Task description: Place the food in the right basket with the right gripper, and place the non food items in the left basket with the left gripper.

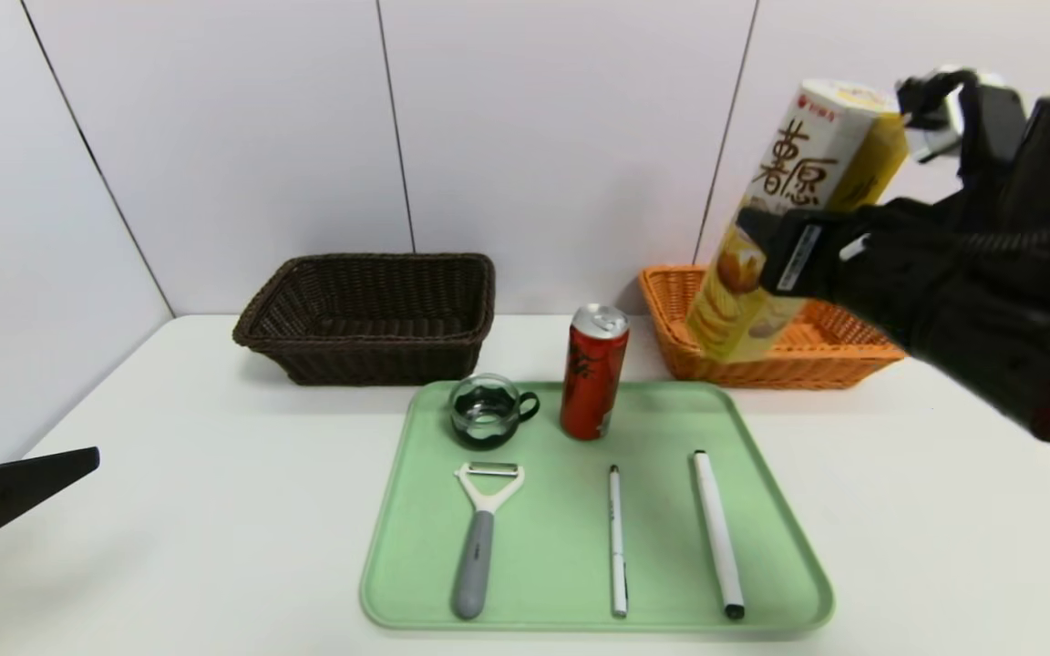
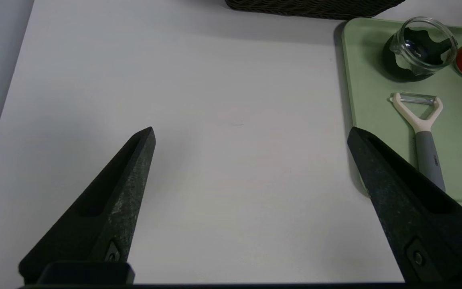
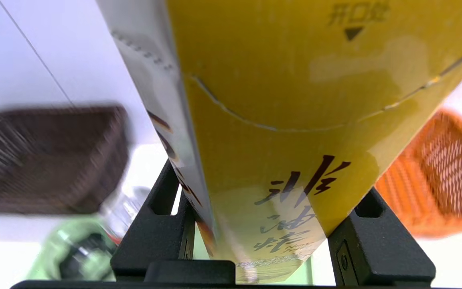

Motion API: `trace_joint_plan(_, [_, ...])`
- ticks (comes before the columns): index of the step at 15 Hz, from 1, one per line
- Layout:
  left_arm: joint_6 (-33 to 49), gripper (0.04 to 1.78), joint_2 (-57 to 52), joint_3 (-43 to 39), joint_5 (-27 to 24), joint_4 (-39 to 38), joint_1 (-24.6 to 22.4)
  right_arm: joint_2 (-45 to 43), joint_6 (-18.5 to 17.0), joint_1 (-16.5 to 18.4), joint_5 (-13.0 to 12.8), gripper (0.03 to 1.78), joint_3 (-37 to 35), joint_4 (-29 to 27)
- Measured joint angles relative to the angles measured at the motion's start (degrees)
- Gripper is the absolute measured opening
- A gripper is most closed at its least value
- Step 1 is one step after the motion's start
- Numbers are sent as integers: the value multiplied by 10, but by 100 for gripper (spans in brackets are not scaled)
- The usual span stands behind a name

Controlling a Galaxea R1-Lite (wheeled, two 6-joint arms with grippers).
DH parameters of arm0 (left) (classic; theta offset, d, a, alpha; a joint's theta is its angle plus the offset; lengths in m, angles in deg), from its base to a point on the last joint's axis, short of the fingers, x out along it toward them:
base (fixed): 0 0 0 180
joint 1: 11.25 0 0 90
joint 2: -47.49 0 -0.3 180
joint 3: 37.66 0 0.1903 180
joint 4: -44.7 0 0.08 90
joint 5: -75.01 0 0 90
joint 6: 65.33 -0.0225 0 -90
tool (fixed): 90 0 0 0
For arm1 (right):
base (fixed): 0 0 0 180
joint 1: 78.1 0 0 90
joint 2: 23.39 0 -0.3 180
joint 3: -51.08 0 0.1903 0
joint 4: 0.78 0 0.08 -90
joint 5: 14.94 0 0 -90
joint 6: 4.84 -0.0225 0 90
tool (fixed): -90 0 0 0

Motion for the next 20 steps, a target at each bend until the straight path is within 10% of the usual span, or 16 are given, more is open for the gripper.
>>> trace_joint_plan(3, [0, 169, 0, 1, -2, 0, 0, -5, 1, 40, 72, 87, 102, -95])
trace_joint_plan(7, [2, 169, -7, 2, -2, 0, -1, 48, 6, 140, 107, 87, 165, -113])
trace_joint_plan(13, [1, 169, -14, -9, -2, 0, -1, 128, 9, 277, 160, 87, 176, -99])
trace_joint_plan(20, [1, 169, -13, -14, -2, -7, -1, 230, 9, 328, 172, 87, 166, 32])
